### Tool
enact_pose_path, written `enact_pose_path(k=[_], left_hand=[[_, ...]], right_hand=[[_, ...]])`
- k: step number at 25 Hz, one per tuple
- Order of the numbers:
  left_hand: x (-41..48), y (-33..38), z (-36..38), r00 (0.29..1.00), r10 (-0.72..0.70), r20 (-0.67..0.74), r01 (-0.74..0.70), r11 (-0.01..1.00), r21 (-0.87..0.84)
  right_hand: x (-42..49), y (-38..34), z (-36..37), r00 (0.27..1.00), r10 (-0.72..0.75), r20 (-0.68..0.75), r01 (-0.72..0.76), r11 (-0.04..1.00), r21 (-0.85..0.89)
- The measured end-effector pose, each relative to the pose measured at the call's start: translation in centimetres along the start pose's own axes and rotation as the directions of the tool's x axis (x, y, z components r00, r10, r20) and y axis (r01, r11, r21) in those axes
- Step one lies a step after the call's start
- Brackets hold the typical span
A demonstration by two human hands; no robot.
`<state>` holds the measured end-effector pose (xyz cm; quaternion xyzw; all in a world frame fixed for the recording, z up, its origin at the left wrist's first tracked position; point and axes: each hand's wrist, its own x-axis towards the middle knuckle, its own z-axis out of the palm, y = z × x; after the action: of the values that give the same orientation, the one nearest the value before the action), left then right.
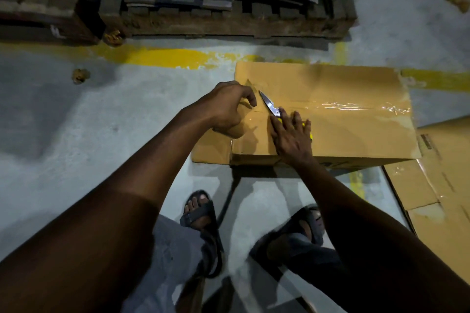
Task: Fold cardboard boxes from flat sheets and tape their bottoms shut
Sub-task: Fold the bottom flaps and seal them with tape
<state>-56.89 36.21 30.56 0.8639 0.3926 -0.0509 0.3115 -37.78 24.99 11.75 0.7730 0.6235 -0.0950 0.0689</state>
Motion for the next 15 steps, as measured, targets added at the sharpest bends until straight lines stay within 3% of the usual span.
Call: enact_pose_path(k=[7, 10, 13, 15], left_hand=[[4.2, 4.2, 3.6, 0.996, 0.076, -0.043, -0.075, 0.997, 0.032], [5.9, 6.3, 5.1, 0.992, 0.107, -0.07, -0.104, 0.994, 0.041], [7.2, 8.2, 6.9, 0.987, 0.151, -0.046, -0.15, 0.989, 0.016], [7.6, 9.0, 7.8, 0.987, 0.163, -0.008, -0.163, 0.987, 0.007]], right_hand=[[-0.3, 11.4, 0.5, 0.986, 0.159, -0.055, -0.155, 0.986, 0.061], [-0.6, 16.1, -0.1, 0.962, 0.253, -0.097, -0.225, 0.945, 0.238], [-1.6, 22.0, -0.2, 0.807, 0.589, -0.032, -0.554, 0.776, 0.302], [-2.3, 25.3, 0.1, 0.724, 0.686, 0.079, -0.682, 0.694, 0.229]])
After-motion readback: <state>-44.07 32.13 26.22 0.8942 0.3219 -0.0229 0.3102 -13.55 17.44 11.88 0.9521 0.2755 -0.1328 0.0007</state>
